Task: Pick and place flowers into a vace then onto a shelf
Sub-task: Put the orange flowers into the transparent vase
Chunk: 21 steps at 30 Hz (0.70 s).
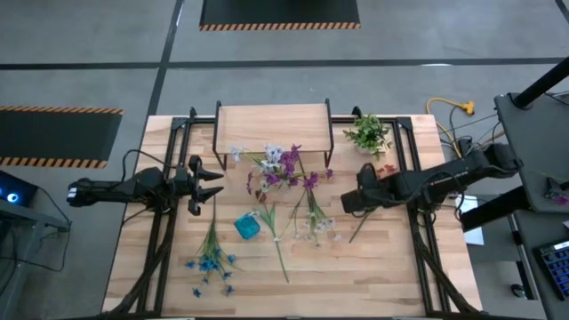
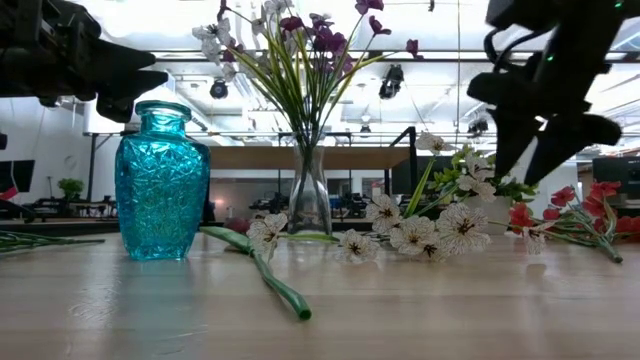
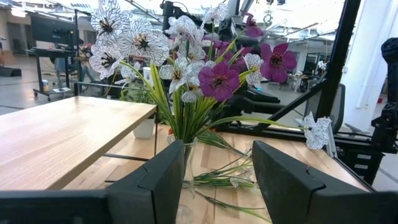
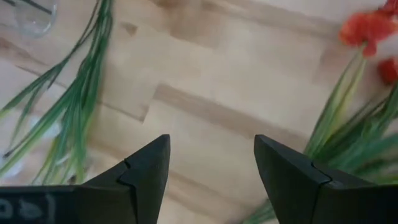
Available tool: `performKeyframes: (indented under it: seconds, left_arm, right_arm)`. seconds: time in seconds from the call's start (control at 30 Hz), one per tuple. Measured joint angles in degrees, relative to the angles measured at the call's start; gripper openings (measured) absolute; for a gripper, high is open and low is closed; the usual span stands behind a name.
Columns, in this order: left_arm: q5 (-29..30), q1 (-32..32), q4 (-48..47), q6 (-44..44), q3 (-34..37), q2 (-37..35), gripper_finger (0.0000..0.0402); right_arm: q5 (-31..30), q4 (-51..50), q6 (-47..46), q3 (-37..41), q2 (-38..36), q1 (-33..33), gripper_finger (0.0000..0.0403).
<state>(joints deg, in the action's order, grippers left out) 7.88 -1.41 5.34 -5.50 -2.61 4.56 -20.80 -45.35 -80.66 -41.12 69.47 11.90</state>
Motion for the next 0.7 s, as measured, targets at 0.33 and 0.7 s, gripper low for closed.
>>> performKeyframes:
  seconds: [0.33,0.7]
  left_arm:
    - [0.0,0.0,-0.3,0.0,0.0,0.0,0.0174]
    - [0.0,0.0,-0.4,0.0,0.0,0.0,0.0174]
  right_arm:
    - [1.5,-11.7,-17.0,-3.7,0.0,10.2,0.0223]
    - [4.4,-16.8,-33.4,-3.5,7.0,17.1,0.0223]
